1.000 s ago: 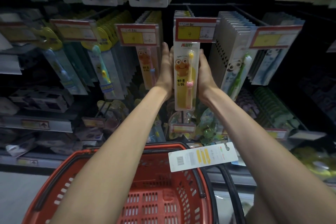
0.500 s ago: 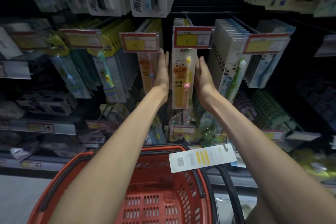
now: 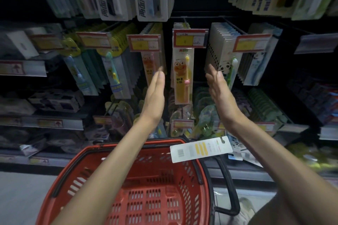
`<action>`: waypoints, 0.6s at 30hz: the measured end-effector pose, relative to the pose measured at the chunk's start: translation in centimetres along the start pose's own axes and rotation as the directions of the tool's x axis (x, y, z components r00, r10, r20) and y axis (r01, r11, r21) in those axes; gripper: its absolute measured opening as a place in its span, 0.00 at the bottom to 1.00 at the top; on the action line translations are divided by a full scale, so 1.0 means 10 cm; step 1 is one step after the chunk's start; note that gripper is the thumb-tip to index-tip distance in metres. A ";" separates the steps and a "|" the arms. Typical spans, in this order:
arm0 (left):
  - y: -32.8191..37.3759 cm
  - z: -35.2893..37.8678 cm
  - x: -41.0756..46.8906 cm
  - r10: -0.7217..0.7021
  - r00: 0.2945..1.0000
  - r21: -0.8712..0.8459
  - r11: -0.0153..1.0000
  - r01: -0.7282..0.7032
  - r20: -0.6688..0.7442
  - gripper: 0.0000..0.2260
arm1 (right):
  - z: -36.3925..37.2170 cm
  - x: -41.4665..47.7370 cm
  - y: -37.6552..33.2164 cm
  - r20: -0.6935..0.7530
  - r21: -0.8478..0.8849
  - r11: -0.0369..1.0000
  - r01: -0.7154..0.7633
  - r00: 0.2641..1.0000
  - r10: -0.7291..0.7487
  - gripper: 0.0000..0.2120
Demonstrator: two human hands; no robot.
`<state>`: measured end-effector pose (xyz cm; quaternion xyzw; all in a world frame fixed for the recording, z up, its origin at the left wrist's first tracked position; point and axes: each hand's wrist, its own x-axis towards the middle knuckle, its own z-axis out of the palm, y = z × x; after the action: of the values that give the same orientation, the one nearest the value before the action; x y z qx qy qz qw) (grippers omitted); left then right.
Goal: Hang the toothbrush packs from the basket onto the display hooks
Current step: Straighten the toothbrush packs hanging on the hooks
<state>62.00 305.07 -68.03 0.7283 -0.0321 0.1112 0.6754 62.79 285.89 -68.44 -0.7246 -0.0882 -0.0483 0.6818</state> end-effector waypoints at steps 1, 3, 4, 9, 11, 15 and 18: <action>0.01 -0.04 -0.14 0.025 1.000 0.022 0.999 -0.026 0.012 0.25 | -0.04 -0.09 -0.01 0.001 -0.015 1.000 0.005 1.000 -0.005 0.27; -0.02 -0.10 -0.41 0.052 0.998 0.062 0.997 -0.055 0.048 0.22 | -0.13 -0.26 -0.01 0.010 -0.051 0.999 0.011 1.000 -0.011 0.29; -0.06 -0.13 -0.53 0.056 0.996 0.089 0.994 -0.062 0.066 0.22 | -0.16 -0.35 -0.01 0.020 -0.068 0.998 0.010 1.000 -0.008 0.30; -0.39 -0.10 -0.97 0.062 0.981 0.282 0.953 -0.114 0.185 0.18 | -0.30 -0.72 0.18 -0.007 -0.206 0.978 -0.043 0.999 0.042 0.26; -0.53 0.00 -1.08 0.090 0.963 0.408 0.893 -0.191 0.255 0.16 | -0.36 -0.79 0.36 -0.044 -0.310 0.947 -0.088 0.996 0.078 0.18; -0.97 0.24 -1.06 0.086 0.863 0.693 0.560 -0.455 0.497 0.22 | -0.53 -0.82 0.80 -0.058 -0.638 0.748 -0.183 0.980 0.190 0.16; -1.31 0.43 -0.97 -0.101 0.822 0.799 0.330 -0.503 0.560 0.30 | -0.64 -0.81 1.10 0.010 -0.842 0.525 -0.123 0.970 0.244 0.32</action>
<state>55.61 300.94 -83.11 0.9674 -0.2380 -0.0034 0.0862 57.34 278.44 -80.32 -0.9678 -0.0205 0.0336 0.2486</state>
